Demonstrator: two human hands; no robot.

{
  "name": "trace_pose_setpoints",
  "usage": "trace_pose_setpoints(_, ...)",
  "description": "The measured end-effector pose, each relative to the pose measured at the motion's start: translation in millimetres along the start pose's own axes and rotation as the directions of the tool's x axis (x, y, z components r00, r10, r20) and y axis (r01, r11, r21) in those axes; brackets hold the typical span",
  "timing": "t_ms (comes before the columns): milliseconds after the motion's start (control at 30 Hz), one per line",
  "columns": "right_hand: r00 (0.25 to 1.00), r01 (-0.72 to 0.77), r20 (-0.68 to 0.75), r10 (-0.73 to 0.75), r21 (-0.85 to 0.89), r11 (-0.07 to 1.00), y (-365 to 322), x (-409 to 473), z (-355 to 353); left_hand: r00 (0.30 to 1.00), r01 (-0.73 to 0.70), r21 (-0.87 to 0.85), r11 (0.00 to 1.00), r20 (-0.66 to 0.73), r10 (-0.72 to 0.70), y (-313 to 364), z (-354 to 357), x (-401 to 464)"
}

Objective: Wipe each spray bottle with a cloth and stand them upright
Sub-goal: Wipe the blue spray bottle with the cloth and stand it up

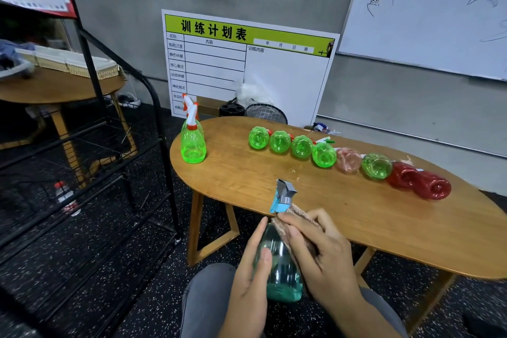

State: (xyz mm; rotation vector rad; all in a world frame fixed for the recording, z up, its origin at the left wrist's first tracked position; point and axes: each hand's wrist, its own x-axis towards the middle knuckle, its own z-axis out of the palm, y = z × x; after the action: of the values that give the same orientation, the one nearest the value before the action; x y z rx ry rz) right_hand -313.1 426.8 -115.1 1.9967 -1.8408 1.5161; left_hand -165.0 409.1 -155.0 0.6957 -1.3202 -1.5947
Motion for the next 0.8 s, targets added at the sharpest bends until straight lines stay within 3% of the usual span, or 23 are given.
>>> trace_pose_setpoints(100,0.987,0.144,0.075,-0.143,-0.005,0.99,-3.6,-19.6,3.9,0.998,0.043,0.003,0.999,-0.049,-0.043,-2.3,-5.6,2.5)
trace_pose_setpoints(233,0.899,0.417,0.195,-0.392,-0.103,0.903,0.3,-32.6,-6.0,0.996,0.062,-0.085,0.994,-0.064,-0.068,-3.1,-5.0,3.0)
trace_pose_setpoints(300,0.866,0.482,0.227,-0.446,-0.135,0.866,2.9,-28.1,-11.1,0.996,0.066,-0.096,0.993,-0.06,-0.072,-4.0,-4.4,2.4)
trace_pose_setpoints(367,0.893,0.432,0.2,-0.404,-0.122,0.894,6.9,-19.2,-11.1,0.997,0.061,-0.07,0.996,-0.05,-0.064,-5.6,-3.9,3.2)
trace_pose_setpoints(467,0.985,0.163,0.054,-0.162,-0.027,0.986,10.7,-0.3,-7.2,0.999,0.043,-0.041,0.998,-0.028,-0.044,-6.3,-2.2,2.2)
trace_pose_setpoints(567,0.999,0.027,-0.033,-0.027,0.008,1.0,11.9,8.9,-1.6,0.999,0.031,-0.035,0.999,-0.042,-0.032,-6.0,-0.7,1.2)
trace_pose_setpoints(667,0.999,0.044,-0.018,-0.044,0.041,0.998,2.8,0.2,4.4,0.998,0.027,-0.046,0.999,-0.054,-0.029,-2.7,-2.3,2.3)
trace_pose_setpoints(800,0.942,0.317,0.132,-0.309,-0.044,0.948,0.2,-24.6,0.9,0.997,0.044,-0.054,0.998,-0.062,-0.047,-3.5,-5.8,2.4)
